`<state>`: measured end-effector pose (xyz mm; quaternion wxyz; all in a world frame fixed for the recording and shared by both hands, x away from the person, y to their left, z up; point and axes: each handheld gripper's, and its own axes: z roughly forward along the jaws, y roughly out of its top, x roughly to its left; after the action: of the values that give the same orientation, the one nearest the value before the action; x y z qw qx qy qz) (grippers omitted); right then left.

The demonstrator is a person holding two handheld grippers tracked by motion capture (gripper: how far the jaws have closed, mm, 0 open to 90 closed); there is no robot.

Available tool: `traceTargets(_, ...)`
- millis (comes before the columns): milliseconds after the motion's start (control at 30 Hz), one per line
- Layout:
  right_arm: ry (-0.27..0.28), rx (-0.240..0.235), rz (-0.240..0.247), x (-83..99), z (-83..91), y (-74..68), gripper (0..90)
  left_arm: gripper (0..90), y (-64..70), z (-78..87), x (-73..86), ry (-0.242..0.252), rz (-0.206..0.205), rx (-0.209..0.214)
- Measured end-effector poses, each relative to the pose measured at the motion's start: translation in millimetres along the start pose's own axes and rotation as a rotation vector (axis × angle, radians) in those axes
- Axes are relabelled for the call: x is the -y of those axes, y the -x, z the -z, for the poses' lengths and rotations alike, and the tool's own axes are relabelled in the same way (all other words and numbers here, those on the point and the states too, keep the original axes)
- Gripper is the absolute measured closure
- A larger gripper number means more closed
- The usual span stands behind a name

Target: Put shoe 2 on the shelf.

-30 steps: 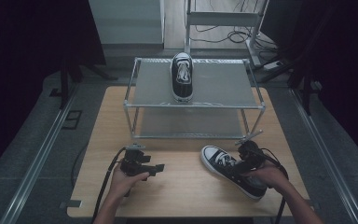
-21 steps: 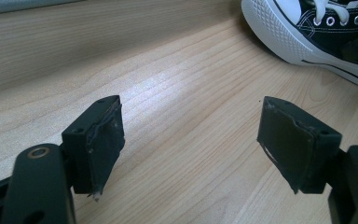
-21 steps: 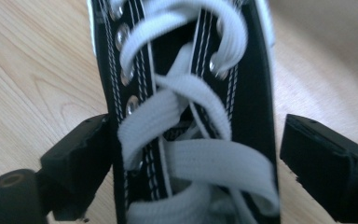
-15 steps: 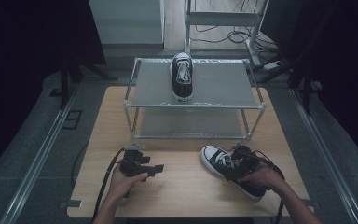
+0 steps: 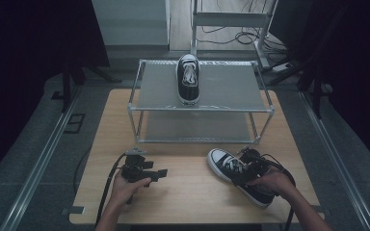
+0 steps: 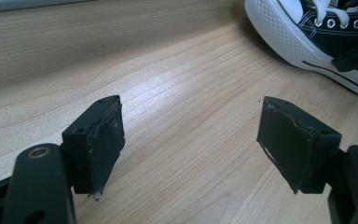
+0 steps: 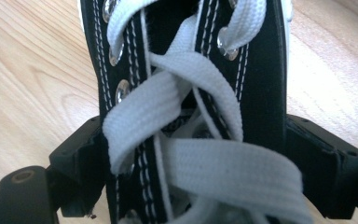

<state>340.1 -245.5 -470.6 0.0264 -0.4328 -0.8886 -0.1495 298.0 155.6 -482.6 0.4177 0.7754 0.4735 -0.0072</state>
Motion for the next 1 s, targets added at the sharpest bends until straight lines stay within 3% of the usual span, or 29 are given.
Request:
traceTargets(100,0.011,-0.008,0.002,-0.3,3.4,-2.6,14.4,22.8,-0.5,-0.1,0.6,0.0,0.003,-0.001)
traceTargets(233,0.046,-0.063,-0.007,-1.9,12.1,-6.4,14.5,22.9,-1.1,0.5,2.3,-0.001,0.007,-0.003)
traceTargets(433,0.072,-0.084,-0.009,-7.4,19.0,-17.2,14.4,22.9,-2.4,3.2,6.5,0.004,0.023,-0.012)
traceTargets(800,0.139,-0.1,-0.015,-27.2,26.7,-43.2,14.5,23.1,-6.6,4.0,12.7,0.005,0.055,-0.011)
traceTargets(1000,0.161,-0.094,-0.016,-31.5,33.0,-48.8,14.5,23.1,-8.5,5.4,13.9,0.007,0.062,-0.012)
